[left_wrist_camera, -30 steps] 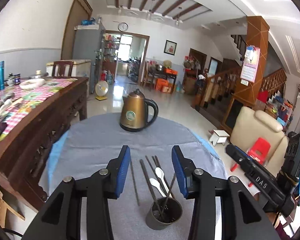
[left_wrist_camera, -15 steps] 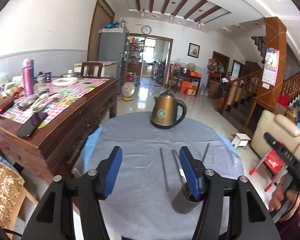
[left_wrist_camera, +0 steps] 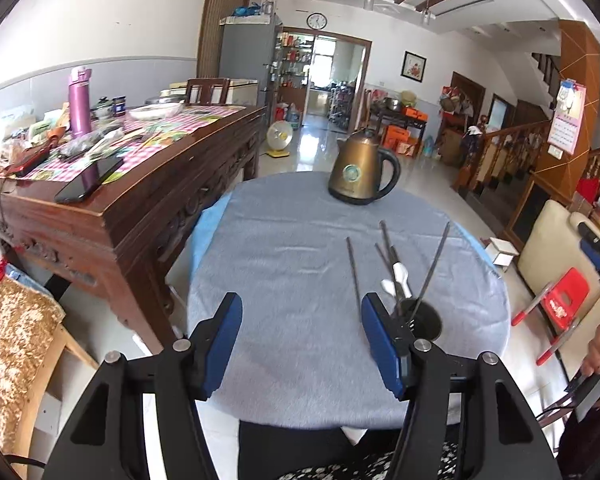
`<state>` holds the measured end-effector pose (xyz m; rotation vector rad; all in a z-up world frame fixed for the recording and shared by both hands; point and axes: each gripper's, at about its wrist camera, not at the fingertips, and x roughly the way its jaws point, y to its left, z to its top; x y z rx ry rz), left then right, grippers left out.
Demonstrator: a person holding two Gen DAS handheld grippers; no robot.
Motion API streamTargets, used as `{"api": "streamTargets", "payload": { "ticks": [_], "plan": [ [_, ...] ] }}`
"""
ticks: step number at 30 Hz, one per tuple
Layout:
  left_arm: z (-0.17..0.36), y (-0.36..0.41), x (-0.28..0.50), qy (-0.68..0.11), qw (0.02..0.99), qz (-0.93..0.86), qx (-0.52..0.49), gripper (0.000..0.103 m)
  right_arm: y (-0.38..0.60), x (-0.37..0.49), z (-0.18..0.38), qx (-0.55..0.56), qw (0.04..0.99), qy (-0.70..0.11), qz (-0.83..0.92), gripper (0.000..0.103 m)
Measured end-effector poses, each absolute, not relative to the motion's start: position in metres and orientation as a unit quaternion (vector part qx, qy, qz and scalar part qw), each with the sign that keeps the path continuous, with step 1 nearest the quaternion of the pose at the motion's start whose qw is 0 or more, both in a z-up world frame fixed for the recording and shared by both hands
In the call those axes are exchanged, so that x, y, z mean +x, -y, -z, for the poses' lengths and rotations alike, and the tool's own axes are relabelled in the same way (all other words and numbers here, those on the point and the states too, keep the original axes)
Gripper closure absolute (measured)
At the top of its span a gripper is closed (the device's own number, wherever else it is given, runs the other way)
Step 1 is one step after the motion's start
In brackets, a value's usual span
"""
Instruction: Organize utensils
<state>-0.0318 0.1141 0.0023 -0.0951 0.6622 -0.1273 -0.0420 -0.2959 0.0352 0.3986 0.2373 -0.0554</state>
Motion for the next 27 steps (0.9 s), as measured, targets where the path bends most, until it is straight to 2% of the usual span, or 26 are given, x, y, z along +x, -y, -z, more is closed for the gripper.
{"api": "streamTargets", "payload": {
  "ticks": [13,27],
  "plan": [
    [0.004,-0.138,-0.033,-0.338,0.938,0.028,-0.074,0.04,0.304,-0.057,-0.047,0.193,0.974,-0.113,0.037,0.06],
    [0.018,-0.133,-0.019,-0.353,0.932,0.026,-0.074,0.04,0.312,-0.034,-0.022,0.217,0.962,-0.166,0.023,0.06]
  ]
}}
